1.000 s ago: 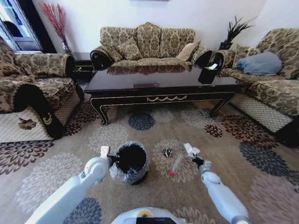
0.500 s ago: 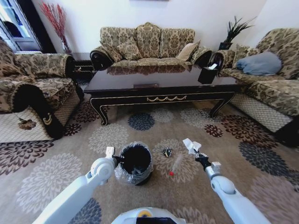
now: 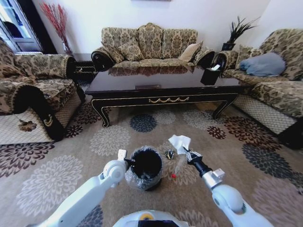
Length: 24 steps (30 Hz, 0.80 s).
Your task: Move to the front of the table and pick up the trash from the floor, then place it into the trash bin.
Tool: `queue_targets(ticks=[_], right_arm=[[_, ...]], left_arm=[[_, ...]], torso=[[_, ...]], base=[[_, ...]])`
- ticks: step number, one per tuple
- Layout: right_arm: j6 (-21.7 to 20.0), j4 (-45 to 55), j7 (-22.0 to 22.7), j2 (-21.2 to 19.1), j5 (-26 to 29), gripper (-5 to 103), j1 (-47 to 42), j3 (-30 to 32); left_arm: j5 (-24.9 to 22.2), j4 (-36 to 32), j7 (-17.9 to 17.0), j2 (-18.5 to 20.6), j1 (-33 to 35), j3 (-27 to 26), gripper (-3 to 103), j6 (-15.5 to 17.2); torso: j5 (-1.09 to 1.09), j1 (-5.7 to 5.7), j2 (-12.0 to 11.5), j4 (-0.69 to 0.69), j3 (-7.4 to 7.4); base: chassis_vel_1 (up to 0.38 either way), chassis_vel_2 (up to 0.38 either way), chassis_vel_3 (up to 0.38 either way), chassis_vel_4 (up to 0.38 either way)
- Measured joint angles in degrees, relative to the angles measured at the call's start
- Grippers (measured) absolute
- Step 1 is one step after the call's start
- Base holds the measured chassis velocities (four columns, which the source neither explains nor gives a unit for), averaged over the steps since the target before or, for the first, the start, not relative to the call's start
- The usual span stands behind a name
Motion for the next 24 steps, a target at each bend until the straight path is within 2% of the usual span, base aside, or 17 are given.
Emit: queue_targets(ticks=[7, 13, 24], right_arm=[[0.3, 3.9, -0.2, 0.1, -4.5, 0, -3.4, -2.5], [1.7, 3.8, -1.6, -0.7, -9.1, 0, -5.7, -3.7], [2.0, 1.4, -1.7, -1.9, -14.2, 0, -6.6, -6.6]], left_arm=[[-1.7, 0.6, -1.3, -0.4, -3.5, 4.0, 2, 0.0], [-2.3, 0.7, -1.7, -1.2, -4.0, 4.1, 2, 0.0], [-2.2, 0.1, -1.9, -1.8, -3.4, 4.6, 2, 0.0]], torso=[[0.0, 0.0, 0.0, 0.01, 0.01], [0.0, 0.0, 0.0, 0.01, 0.01], [0.0, 0.0, 0.0, 0.0, 0.01]], base=[[0.0, 0.0, 0.0, 0.0], [0.0, 0.0, 0.0, 0.0], [0.0, 0.0, 0.0, 0.0]])
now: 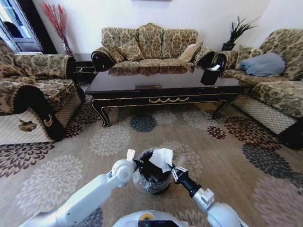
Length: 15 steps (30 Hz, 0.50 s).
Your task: Move to the front of the table and pick up the trash from the floor, then place it into the trash bin.
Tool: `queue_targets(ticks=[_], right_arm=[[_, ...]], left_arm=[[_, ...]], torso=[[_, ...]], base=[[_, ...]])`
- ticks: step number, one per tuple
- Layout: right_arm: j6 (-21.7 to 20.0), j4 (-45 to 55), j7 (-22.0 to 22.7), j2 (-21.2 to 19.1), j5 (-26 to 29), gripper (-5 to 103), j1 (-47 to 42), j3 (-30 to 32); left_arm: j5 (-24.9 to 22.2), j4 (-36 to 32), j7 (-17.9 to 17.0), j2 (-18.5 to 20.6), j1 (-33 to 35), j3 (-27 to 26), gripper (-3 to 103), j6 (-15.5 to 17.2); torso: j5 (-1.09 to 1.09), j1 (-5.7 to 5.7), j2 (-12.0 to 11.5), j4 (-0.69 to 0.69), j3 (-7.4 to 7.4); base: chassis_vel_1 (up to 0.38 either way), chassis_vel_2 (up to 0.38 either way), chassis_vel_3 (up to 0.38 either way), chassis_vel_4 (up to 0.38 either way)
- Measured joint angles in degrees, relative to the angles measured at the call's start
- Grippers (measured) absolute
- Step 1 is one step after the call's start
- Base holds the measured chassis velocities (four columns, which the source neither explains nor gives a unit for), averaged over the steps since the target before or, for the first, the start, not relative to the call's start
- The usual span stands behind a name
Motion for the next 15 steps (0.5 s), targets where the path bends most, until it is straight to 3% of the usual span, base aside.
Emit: queue_targets(ticks=[6, 7, 9, 15], right_arm=[[0.4, -0.1, -0.1, -0.4, -1.2, -3, -0.1, -0.8], [0.7, -0.1, -0.5, -0.5, -1.6, 6, -0.1, -0.9], [0.8, -0.1, -0.7, -0.5, -1.8, 6, -0.1, -1.0], [1.6, -0.9, -1.3, -0.7, -2.1, 33, 0.2, -1.0]], left_arm=[[-0.1, 0.1, 0.0, -0.2, -0.2, -0.1, 2, 0.0], [-0.1, 0.2, -0.1, -0.2, -0.6, 0.0, 2, 0.0], [-0.2, 0.3, -0.1, -0.2, -0.9, 0.0, 2, 0.0], [-0.8, 0.6, -0.5, -0.4, -1.9, 0.6, 2, 0.0]], torso=[[0.0, 0.0, 0.0, 0.0, 0.0], [0.0, 0.0, 0.0, 0.0, 0.0], [0.0, 0.0, 0.0, 0.0, 0.0], [0.0, 0.0, 0.0, 0.0, 0.0]], base=[[0.0, 0.0, 0.0, 0.0], [0.0, 0.0, 0.0, 0.0], [0.0, 0.0, 0.0, 0.0], [0.0, 0.0, 0.0, 0.0]])
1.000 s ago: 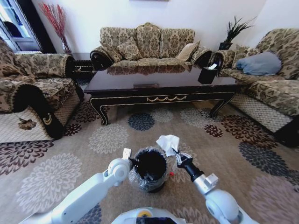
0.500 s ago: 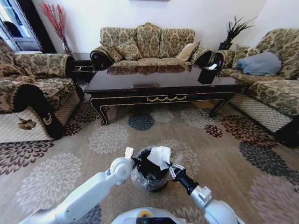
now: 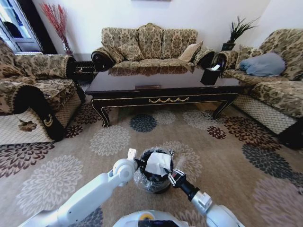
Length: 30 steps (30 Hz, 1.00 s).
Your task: Move to the front of the table and pick up the trash from the floor, then place it into the trash bin.
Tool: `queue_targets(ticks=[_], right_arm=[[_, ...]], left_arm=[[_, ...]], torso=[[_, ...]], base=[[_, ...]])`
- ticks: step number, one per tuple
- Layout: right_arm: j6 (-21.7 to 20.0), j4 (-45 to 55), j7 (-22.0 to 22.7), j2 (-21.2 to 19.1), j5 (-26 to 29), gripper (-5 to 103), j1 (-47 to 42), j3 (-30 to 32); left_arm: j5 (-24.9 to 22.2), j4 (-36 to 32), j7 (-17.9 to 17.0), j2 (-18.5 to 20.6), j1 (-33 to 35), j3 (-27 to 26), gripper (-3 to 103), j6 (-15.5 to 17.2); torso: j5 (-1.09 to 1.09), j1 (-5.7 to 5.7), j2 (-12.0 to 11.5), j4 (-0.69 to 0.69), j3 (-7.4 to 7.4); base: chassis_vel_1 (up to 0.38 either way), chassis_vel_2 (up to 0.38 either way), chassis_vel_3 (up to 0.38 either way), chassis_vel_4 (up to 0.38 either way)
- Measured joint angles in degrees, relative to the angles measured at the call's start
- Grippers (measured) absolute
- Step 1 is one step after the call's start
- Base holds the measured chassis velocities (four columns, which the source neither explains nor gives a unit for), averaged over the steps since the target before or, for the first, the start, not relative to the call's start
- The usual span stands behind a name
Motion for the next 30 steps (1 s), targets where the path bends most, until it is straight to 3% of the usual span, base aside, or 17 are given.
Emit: queue_targets(ticks=[2, 4, 5, 7, 9, 10, 14, 24, 30], right_arm=[[0.2, 0.0, -0.5, -0.2, 0.4, 44, 0.0, 0.2], [0.3, 0.1, -0.8, -0.3, 0.4, 44, 0.0, 0.2], [0.4, 0.2, -1.2, -0.3, 0.4, 55, 0.0, 0.2], [0.5, 0.2, -1.4, -0.4, 0.4, 55, 0.0, 0.2], [1.0, 0.0, -1.8, -0.4, -0.2, 66, 0.0, 0.2], [1.8, 0.5, -2.5, -0.3, -1.5, 82, -0.2, 0.4], [3.2, 1.4, -3.8, -0.3, -4.7, 97, -0.3, 1.0], [2.8, 3.4, -3.2, 0.9, -3.0, 100, -1.5, 0.8], [1.7, 3.2, -1.3, 1.2, 0.4, 100, -0.6, 1.7]], left_arm=[[0.0, 0.2, -0.1, -0.3, 0.1, 0.1, 2, 0.0], [0.1, 0.2, -0.2, -0.3, 0.2, 0.2, 2, 0.0], [0.1, 0.3, -0.2, -0.5, 0.3, 0.3, 2, 0.0], [0.2, 0.3, -0.2, -0.6, 0.4, 0.3, 2, 0.0], [0.2, 0.3, -0.2, -0.6, 0.4, 0.3, 2, 0.0], [0.3, 0.3, -0.3, -0.5, 0.4, 0.2, 2, 0.0], [0.2, 0.3, -0.3, -0.4, 0.1, 0.0, 2, 0.0], [0.5, 0.6, 0.0, -0.9, 0.3, -0.3, 2, 0.0], [1.9, 1.0, 0.5, -0.3, 2.8, -3.7, 2, 0.0]], torso=[[0.0, 0.0, 0.0, 0.0, 0.0], [0.0, 0.0, 0.0, 0.0, 0.0], [-0.01, 0.0, 0.0, 0.0, 0.0], [-0.01, 0.0, 0.0, 0.0, 0.0], [0.0, 0.0, 0.0, 0.0, 0.0], [0.0, 0.0, 0.0, 0.0, 0.0], [0.0, 0.0, 0.0, 0.01, 0.0], [-0.01, 0.0, 0.0, 0.0, 0.0], [-0.01, 0.0, 0.0, 0.01, 0.0]], base=[[0.0, 0.0, 0.0, 0.0], [0.0, 0.0, 0.0, 0.0], [0.0, 0.0, 0.0, 0.0], [0.0, 0.0, 0.0, 0.0], [0.0, 0.0, 0.0, 0.0], [0.0, 0.0, 0.0, 0.0], [0.0, 0.0, 0.0, 0.0], [0.0, 0.0, 0.0, 0.0], [0.0, 0.0, 0.0, 0.0]])
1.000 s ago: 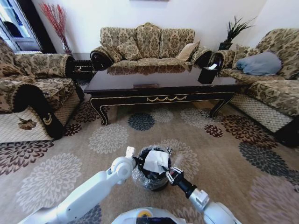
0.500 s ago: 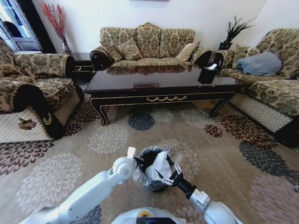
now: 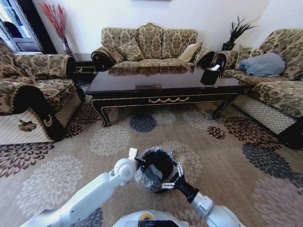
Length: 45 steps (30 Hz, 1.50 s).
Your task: Move to the front of the table and pick up the trash from the floor, then place it into the trash bin.
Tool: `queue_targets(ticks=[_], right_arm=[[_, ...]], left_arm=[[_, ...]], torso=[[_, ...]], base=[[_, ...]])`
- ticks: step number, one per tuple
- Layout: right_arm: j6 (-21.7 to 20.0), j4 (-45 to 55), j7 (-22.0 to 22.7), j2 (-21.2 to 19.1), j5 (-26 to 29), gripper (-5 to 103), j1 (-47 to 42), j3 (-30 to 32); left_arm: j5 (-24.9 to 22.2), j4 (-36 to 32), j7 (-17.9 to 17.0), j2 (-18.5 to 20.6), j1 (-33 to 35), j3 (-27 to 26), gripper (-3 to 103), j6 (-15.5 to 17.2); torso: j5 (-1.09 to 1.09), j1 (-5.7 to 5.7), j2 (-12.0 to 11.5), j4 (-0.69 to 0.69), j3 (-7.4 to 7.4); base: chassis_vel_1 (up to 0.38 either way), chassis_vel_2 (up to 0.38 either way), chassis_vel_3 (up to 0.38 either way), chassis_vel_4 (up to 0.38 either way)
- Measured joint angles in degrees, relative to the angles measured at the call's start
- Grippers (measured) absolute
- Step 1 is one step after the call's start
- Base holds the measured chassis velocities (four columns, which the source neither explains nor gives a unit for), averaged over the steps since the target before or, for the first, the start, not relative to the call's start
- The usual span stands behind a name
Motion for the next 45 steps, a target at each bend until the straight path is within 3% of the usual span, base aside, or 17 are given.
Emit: queue_targets(ticks=[6, 9, 12, 20, 26, 30, 38, 45], right_arm=[[-1.6, 0.2, 1.6, 1.1, 3.3, 100, 1.7, 1.2], [-3.1, -1.3, 3.7, 2.6, 7.8, 100, 4.0, 2.4], [-3.7, -2.6, 4.7, 2.8, 9.9, 100, 5.1, 2.7], [-5.0, -9.4, 8.9, 4.5, 12.3, 100, 8.5, 2.8], [-10.6, -11.9, 13.2, 6.5, 17.8, 100, 9.4, 2.0], [-13.5, -13.7, 15.5, 7.7, 17.7, 100, 9.7, 1.6], [-24.9, -17.1, 24.1, 12.1, 18.3, 100, 10.7, -1.4], [-29.2, -20.5, 28.8, 14.0, 20.2, 100, 14.0, -3.9]], left_arm=[[0.6, -0.8, 0.8, 1.6, 2.2, -4.2, 2, 0.0], [0.6, -1.7, 1.0, 3.0, 4.5, -8.9, 2, 0.0], [0.7, -2.1, 1.5, 4.6, 5.3, -10.4, 2, 0.0], [1.9, -2.8, 3.8, 8.5, 8.2, -15.4, 2, 0.0], [3.9, -3.1, 5.8, 9.4, 10.9, -18.8, 2, 0.0], [5.0, -3.2, 6.4, 9.7, 12.1, -19.7, 2, 0.0], [5.5, -3.5, 6.9, 9.8, 12.6, -19.6, 2, 0.0], [5.2, -4.5, 6.7, 10.8, 13.5, -20.2, 2, 0.0]], torso=[[0.0, 0.0, 0.0, -0.01, 0.0], [-0.01, 0.0, 0.0, 0.0, 0.0], [0.0, 0.0, 0.0, -0.01, 0.0], [0.0, 0.0, 0.0, 0.0, 0.0], [-0.01, 0.0, 0.0, -0.01, 0.0], [0.0, 0.0, 0.0, 0.01, 0.0], [0.0, 0.0, 0.0, -0.02, 0.0], [0.01, 0.0, 0.0, 0.0, 0.0]], base=[[0.0, 0.0, 0.0, 0.0], [0.0, 0.0, 0.0, 0.0], [0.0, 0.0, 0.0, 0.0], [0.0, 0.0, 0.0, 0.0], [0.0, 0.0, 0.0, 0.0], [0.0, 0.0, 0.0, 0.0], [0.0, 0.0, 0.0, 0.0], [0.0, 0.0, 0.0, 0.0]])
